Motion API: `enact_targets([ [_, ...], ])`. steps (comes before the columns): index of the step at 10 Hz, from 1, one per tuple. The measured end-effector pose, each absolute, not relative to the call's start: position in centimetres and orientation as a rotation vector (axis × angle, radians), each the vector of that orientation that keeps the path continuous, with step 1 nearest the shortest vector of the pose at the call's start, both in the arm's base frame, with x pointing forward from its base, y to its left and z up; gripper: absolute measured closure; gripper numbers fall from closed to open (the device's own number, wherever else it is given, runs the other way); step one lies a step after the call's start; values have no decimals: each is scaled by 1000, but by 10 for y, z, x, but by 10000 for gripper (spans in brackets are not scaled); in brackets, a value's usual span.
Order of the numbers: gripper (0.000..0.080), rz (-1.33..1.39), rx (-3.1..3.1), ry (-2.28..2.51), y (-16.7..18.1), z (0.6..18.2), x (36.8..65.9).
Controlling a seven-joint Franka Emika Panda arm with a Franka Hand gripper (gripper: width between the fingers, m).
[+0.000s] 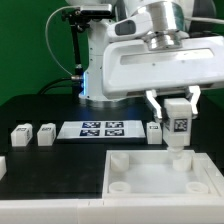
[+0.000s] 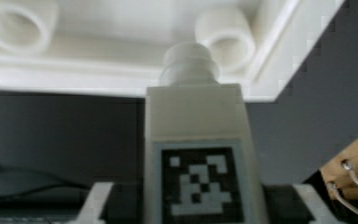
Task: Assemble one leg
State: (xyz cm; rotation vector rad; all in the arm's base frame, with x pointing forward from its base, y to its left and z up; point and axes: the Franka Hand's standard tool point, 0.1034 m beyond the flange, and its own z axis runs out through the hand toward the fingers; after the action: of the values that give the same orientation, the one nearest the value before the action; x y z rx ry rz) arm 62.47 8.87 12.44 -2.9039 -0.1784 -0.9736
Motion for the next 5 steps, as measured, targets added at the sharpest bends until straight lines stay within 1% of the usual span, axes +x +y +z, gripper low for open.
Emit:
enact_targets([
  [1,508,-953,-2903,-178,95,111,627],
  [2,508,-936,-2902,-177,103,101,627],
  [4,508,-916,-2906,-178,107,90,623],
  [5,508,-925,-2902,-177,108,88,626],
])
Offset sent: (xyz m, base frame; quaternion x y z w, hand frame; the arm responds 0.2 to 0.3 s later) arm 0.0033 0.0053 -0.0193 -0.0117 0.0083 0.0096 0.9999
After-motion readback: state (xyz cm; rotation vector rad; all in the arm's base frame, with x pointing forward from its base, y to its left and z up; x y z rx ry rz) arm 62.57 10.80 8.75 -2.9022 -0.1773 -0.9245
